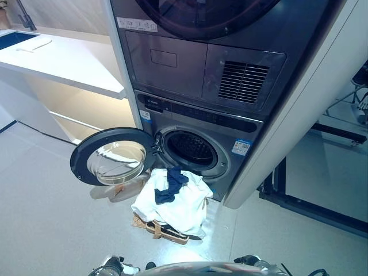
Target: Put the clothes in the basket into the washing machine.
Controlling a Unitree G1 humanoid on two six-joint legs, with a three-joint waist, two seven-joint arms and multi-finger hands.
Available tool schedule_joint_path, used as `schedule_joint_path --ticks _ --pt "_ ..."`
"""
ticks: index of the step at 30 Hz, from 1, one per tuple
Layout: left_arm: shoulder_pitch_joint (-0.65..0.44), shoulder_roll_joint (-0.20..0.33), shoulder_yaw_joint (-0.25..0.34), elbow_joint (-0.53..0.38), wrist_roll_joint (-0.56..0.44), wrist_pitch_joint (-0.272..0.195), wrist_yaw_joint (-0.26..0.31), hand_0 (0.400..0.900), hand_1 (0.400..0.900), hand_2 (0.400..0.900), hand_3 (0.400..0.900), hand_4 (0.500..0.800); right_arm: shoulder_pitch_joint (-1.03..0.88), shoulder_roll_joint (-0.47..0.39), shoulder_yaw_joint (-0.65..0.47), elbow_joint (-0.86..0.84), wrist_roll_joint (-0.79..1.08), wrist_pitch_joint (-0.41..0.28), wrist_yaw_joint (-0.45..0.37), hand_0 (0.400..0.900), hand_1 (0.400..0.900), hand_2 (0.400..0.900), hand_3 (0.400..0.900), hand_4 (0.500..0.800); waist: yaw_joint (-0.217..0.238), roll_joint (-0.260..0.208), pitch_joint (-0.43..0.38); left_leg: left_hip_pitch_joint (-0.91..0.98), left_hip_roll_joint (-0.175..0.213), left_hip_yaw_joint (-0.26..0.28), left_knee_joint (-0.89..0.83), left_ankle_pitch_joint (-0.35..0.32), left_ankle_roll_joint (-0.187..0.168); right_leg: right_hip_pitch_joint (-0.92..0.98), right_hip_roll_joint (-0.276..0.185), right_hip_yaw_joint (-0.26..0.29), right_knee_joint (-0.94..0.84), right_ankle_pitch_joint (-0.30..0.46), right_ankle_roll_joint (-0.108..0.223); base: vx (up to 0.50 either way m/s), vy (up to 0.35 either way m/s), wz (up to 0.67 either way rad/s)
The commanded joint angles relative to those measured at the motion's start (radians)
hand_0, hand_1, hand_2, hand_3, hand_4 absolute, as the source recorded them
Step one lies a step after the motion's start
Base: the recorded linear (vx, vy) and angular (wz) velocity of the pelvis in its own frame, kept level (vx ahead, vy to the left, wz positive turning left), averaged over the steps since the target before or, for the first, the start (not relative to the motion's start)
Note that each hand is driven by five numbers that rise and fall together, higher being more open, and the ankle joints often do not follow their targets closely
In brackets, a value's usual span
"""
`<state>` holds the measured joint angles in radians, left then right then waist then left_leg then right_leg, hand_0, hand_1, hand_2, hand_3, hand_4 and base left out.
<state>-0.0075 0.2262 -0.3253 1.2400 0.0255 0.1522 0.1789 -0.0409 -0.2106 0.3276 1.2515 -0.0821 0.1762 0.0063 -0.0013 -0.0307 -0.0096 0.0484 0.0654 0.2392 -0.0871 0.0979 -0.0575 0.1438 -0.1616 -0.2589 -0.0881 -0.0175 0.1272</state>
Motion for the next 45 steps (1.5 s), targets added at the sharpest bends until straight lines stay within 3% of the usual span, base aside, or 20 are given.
schedule_joint_path --ticks 1,17,30,34,37,40,43,45 --pt "-0.061 -0.004 0.038 0.085 -0.044 0.009 0.054 0.900 0.900 0.900 0.900 0.800 -0.063 -0.005 0.022 0.081 -0.022 0.000 -0.003 0.900 0.900 0.900 0.900 0.800 0.027 -0.011 0.023 0.063 -0.026 -0.020 0.013 -0.159 0.032 -0.067 -0.013 0.020 0.025 0.050 0.014 0.00 0.000 0.00" --pt "-0.064 -0.008 0.036 0.080 -0.035 -0.012 0.021 0.900 0.900 0.900 0.900 0.800 -0.068 -0.008 0.023 0.074 -0.031 0.004 -0.007 0.900 0.900 0.900 0.900 0.800 0.025 -0.012 0.037 0.070 -0.021 -0.017 0.012 -0.160 0.031 -0.060 -0.011 0.024 0.023 0.050 0.013 0.00 0.000 0.00" --pt "-0.058 -0.004 0.031 0.097 0.011 0.023 0.014 0.900 0.900 0.900 0.900 0.800 -0.066 0.002 0.030 0.079 -0.011 -0.003 -0.010 0.900 0.900 0.900 0.900 0.800 0.019 -0.013 0.037 0.056 -0.005 -0.019 0.015 -0.151 0.026 -0.081 0.009 0.033 0.043 0.035 0.000 0.02 -0.061 -0.04" --pt "-0.095 -0.003 0.015 0.081 -0.077 0.014 0.040 0.900 0.900 0.900 0.900 0.800 -0.096 -0.015 0.037 0.067 0.035 -0.002 -0.034 0.900 0.900 0.900 0.900 0.800 0.005 -0.008 0.077 -0.004 0.020 -0.024 0.101 -0.152 0.014 -0.129 0.029 0.060 0.073 0.026 -0.029 -0.09 -0.130 -0.14" --pt "-0.100 -0.014 0.049 0.069 -0.176 0.006 0.082 0.900 0.900 0.900 0.900 0.800 -0.102 -0.032 0.026 0.064 0.011 0.013 -0.029 0.900 0.900 0.900 0.900 0.800 -0.003 -0.034 0.107 -0.064 0.034 -0.034 0.297 -0.194 0.010 -0.153 0.014 0.064 0.092 0.035 -0.056 0.00 -0.132 -0.07" --pt "-0.086 -0.014 0.071 0.066 -0.221 -0.016 0.078 0.900 0.900 0.900 0.900 0.800 -0.089 -0.057 0.028 0.056 -0.016 0.036 -0.022 0.900 0.900 0.900 0.900 0.800 0.012 -0.034 0.144 -0.199 0.048 -0.062 0.493 -0.090 -0.021 -0.144 0.022 0.072 0.107 0.027 -0.084 0.09 -0.030 -0.11" --pt "-0.074 -0.019 0.079 0.064 -0.245 -0.024 0.072 0.900 0.900 0.900 0.900 0.800 -0.083 -0.074 0.018 0.074 -0.032 0.026 -0.016 0.900 0.900 0.900 0.900 0.800 0.040 -0.005 0.181 -0.278 0.078 -0.021 0.425 -0.007 -0.047 -0.090 0.037 0.074 0.102 -0.008 -0.084 0.20 0.145 -0.11" --pt "-0.062 -0.023 0.088 0.074 -0.231 -0.032 0.066 0.900 0.900 0.900 0.900 0.800 -0.078 -0.072 0.010 0.076 -0.029 0.022 -0.013 0.900 0.900 0.900 0.900 0.800 0.066 0.008 0.188 -0.303 0.068 -0.008 0.317 0.039 -0.054 -0.042 0.056 0.072 0.082 -0.025 -0.080 0.27 0.135 -0.10"
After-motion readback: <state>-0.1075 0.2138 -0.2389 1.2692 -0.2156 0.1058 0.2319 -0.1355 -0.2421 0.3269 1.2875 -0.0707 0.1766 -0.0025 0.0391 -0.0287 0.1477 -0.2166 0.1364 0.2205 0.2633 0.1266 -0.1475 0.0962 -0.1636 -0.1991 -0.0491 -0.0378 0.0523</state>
